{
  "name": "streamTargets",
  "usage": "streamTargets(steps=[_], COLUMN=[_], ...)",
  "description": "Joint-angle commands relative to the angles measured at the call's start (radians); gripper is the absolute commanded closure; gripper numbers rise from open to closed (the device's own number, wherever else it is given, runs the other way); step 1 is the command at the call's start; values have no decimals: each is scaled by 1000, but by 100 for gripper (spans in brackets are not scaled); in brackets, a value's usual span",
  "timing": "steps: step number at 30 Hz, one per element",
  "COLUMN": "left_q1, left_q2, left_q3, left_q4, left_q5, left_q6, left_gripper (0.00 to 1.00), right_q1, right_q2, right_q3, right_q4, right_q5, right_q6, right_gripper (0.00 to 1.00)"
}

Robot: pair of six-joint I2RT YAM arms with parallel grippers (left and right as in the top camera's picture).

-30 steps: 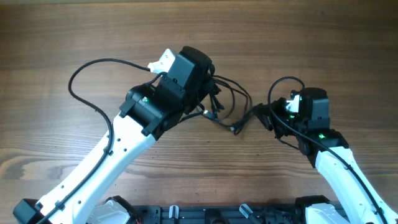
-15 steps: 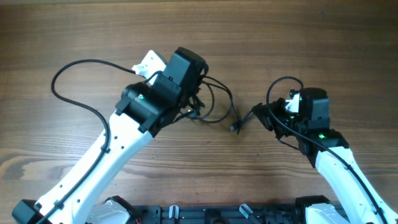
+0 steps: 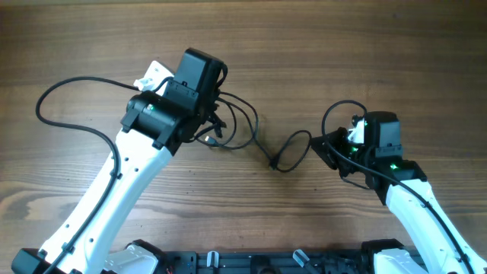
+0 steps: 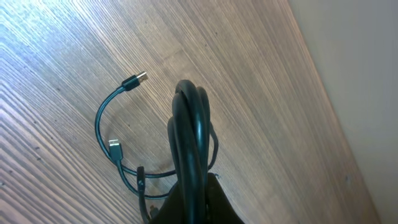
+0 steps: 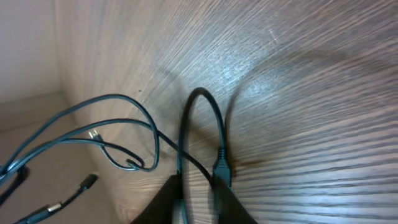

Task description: Untangle cables

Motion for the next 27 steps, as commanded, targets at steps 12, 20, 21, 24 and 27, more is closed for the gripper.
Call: streamTargets(steps=[12,20,21,24,27], left_q1=[11,11,11,11,11], left_q2=[-30,-32,-34,-35,-35], left_q3=[7,7,7,7,7], left_q4=[-4,57,80,129,152], left_q5=[29,186,227,344,446], left_q6=[13,328,397,556,690], left_gripper=[91,96,96,96,96], right_q1=[-5,-5,-5,-5,-5], right_q2=[8,8,8,8,8], right_q3=[4,4,4,4,4], right_q4=[0,3,3,15,43], right_q5=[26,25,25,22,7], right_q6=[-56,-82,-82,-137,-220], right_gripper=[0,0,0,0,0])
